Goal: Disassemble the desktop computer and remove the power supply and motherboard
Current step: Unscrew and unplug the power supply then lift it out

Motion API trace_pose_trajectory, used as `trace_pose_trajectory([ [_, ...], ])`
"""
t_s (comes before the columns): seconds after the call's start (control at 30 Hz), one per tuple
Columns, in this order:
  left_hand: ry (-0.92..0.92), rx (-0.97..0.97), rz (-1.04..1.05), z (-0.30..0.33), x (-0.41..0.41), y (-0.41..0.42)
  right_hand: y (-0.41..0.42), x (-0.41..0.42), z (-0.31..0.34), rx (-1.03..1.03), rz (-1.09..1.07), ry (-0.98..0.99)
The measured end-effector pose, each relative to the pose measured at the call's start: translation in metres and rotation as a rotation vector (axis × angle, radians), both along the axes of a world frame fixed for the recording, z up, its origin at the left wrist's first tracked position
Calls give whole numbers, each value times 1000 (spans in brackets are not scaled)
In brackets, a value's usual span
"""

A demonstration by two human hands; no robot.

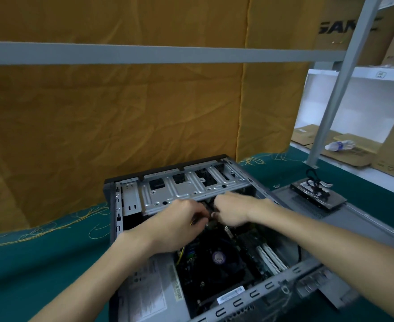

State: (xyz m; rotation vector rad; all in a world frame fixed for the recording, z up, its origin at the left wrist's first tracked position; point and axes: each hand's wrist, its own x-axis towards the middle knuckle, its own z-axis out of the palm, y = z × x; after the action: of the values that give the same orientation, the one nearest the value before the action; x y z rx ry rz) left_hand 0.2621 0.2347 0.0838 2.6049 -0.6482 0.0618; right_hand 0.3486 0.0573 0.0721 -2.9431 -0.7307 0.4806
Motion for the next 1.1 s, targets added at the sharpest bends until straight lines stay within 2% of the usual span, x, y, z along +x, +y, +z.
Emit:
trace_pose_trajectory([
  [0.07, 96, 146, -15, 4, 10, -15, -14, 3, 20, 60, 1, 1],
  [0.13, 217, 262, -4, 4, 23, -27, -32, 6, 37, 220, -33, -18],
  [0.23, 356, 492, 5, -3, 45, -43, -55, 15, 45, 441, -124, -215],
  [0.3, 377, 590, 26, -11, 58, -50, -62, 22, 40, 427, -176, -374],
  [0.37, 384, 647, 27, -22, 69, -58, -63, 26, 29, 345, -210, -408],
  [0.5, 277, 766, 9, -41, 80, -74, -64, 33, 9, 304, -245, -282],
  [0.67, 17, 966, -9, -56, 87, -83, -68, 38, 0, 291, -221, -397],
  [0.8, -71, 1081, -63, -63, 89, -81, -68, 40, -1, 277, -221, -401],
  [0.93, -90, 1050, -75, -56, 87, -83, -69, 41, -3, 300, -220, -389],
  [1.1, -4, 949, -22, -53, 85, -81, -69, 41, -3, 314, -234, -362],
])
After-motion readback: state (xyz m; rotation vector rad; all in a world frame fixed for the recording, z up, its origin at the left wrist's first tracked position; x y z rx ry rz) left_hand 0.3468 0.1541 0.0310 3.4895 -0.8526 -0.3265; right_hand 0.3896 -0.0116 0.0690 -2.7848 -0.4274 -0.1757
